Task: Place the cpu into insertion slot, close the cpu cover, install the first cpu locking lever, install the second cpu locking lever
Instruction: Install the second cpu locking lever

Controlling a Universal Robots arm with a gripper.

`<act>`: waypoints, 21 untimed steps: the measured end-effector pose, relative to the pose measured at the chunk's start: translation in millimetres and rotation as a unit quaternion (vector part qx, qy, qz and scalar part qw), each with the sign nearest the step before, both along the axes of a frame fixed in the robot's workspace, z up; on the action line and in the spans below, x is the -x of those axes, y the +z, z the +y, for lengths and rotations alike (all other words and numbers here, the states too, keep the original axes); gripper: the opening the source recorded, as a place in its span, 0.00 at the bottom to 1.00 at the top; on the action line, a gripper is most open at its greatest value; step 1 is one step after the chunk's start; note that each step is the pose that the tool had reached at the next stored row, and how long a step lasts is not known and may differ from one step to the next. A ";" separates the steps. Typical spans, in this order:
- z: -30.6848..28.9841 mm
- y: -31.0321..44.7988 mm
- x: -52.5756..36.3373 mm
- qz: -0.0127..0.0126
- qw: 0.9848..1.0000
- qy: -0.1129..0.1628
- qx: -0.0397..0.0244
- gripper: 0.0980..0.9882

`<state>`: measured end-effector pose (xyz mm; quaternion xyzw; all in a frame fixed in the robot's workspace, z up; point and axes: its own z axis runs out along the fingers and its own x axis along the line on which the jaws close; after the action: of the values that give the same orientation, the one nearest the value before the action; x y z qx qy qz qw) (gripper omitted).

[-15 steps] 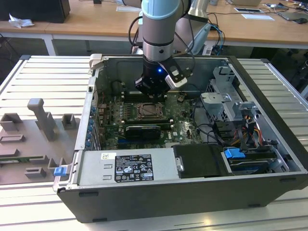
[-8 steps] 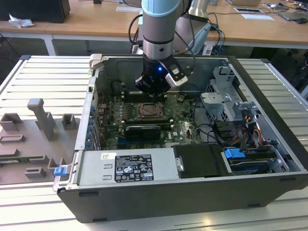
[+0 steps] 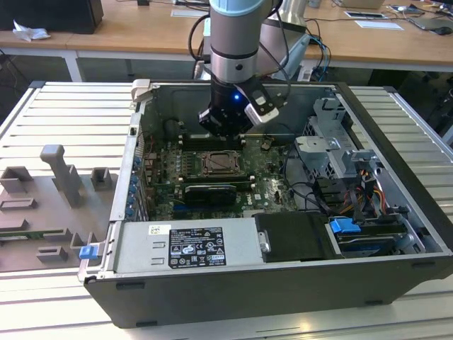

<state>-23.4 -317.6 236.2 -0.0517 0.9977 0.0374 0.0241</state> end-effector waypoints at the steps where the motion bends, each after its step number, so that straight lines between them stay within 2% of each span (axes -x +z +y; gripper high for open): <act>1: -1.8 0.0 0.0 0.000 1.000 0.000 0.000 0.01; 5: -11.3 -0.1 0.0 0.000 1.000 0.000 0.000 0.01; 8: -15.3 0.1 0.0 0.000 1.000 0.000 0.000 0.01; 13: -16.6 3.1 -0.1 0.000 1.000 0.000 0.000 0.01; 21: -31.5 3.0 0.0 0.000 1.000 0.000 0.000 0.01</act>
<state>-23.3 -349.1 239.2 -0.0518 0.9977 0.0374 0.0241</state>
